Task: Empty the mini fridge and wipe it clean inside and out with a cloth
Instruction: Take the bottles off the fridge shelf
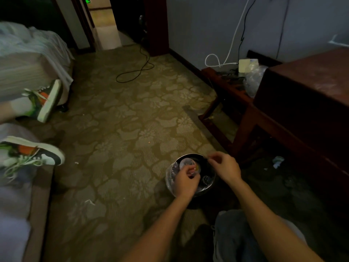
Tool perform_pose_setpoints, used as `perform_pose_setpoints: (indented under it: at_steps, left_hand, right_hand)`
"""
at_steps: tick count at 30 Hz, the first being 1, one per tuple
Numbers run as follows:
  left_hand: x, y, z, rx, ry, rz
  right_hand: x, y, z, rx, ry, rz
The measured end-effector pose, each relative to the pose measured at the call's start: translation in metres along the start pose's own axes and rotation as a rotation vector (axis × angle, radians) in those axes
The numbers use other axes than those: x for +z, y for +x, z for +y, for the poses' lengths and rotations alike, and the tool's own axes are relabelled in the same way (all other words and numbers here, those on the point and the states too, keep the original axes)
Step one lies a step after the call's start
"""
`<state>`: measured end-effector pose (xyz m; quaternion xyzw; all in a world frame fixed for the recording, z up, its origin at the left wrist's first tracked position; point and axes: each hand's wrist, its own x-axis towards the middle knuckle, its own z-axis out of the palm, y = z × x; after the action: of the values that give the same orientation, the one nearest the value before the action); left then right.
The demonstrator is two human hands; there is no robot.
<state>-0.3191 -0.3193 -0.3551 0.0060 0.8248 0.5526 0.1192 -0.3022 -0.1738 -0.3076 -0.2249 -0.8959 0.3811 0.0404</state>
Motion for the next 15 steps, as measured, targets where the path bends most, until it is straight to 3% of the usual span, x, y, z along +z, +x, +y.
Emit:
perform_pose_setpoints:
  at_steps: [6, 15]
  left_hand:
    - [-0.034, -0.027, 0.038, 0.065, -0.176, 0.059]
    - [-0.061, -0.051, 0.090, 0.361, 0.092, -0.140]
  right_hand:
    - [-0.011, -0.039, -0.017, -0.069, 0.242, 0.097]
    - [-0.060, -0.083, -0.040, -0.181, 0.323, 0.226]
